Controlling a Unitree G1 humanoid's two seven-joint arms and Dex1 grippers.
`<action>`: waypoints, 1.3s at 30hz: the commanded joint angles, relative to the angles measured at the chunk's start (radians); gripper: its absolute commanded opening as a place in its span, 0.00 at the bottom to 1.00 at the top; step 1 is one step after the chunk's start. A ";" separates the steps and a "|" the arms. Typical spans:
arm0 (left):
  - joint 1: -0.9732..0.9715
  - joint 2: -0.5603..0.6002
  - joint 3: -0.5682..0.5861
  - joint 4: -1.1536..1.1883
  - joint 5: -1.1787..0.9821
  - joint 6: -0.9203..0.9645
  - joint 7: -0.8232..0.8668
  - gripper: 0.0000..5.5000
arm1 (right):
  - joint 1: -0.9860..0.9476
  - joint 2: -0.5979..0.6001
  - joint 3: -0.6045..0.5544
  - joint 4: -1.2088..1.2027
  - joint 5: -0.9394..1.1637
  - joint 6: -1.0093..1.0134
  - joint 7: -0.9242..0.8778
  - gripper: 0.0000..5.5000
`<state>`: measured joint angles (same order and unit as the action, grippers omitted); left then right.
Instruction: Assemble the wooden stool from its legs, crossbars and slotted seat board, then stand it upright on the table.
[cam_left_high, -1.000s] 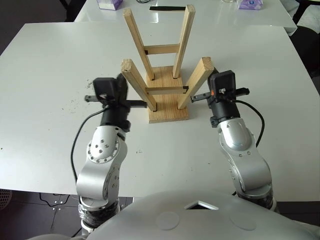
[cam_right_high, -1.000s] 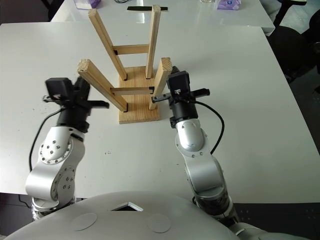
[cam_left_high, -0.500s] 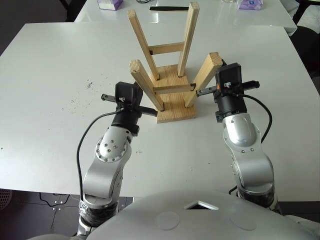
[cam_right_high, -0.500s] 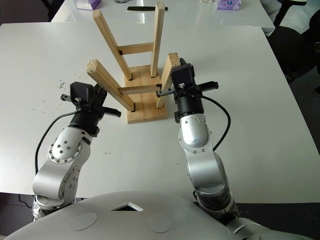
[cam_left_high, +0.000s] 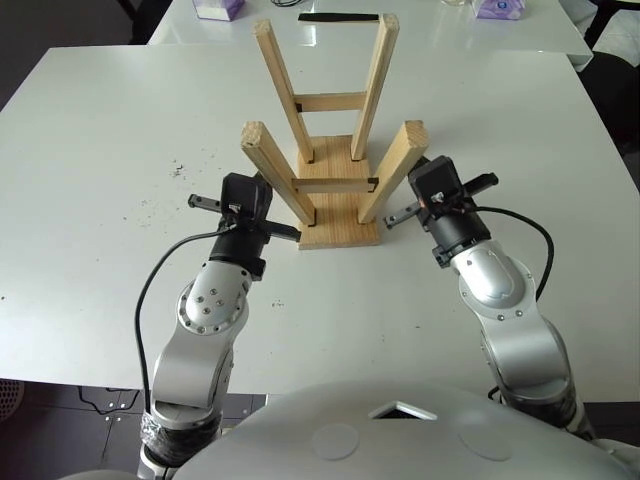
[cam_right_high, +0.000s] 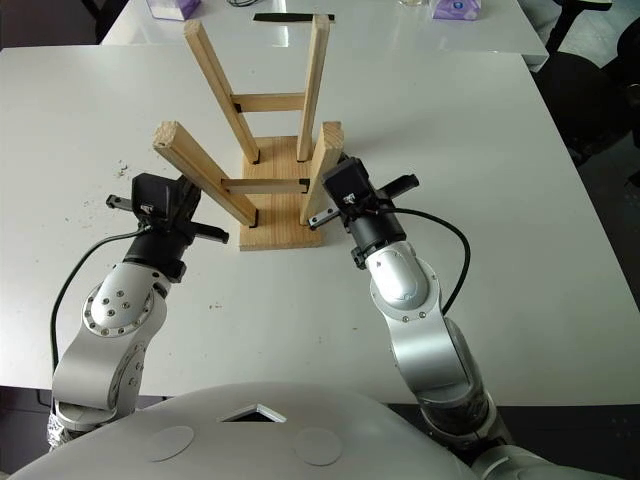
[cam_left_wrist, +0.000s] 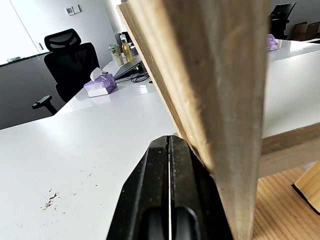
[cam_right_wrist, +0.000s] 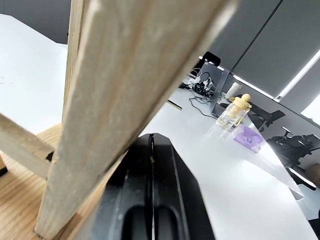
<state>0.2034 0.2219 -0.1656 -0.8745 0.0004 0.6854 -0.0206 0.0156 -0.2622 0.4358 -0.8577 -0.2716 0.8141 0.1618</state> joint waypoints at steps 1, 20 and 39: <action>-0.044 0.001 0.076 0.023 -0.018 -0.052 -0.028 0.00 | -0.002 -0.018 -0.086 0.027 0.069 -0.068 0.059 0.00; -0.736 0.128 0.641 0.270 -1.315 0.325 0.162 0.00 | -0.620 0.082 -0.653 0.286 0.991 0.131 0.278 0.00; -0.564 0.299 0.432 0.362 -1.482 0.236 0.143 0.00 | -0.532 -0.030 -0.458 0.344 0.960 0.016 0.297 0.00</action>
<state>-0.4734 0.5471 0.3234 -0.5397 -1.5176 0.9034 0.1445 -0.6021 -0.2555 -0.1061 -0.5303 0.7511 0.8434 0.4414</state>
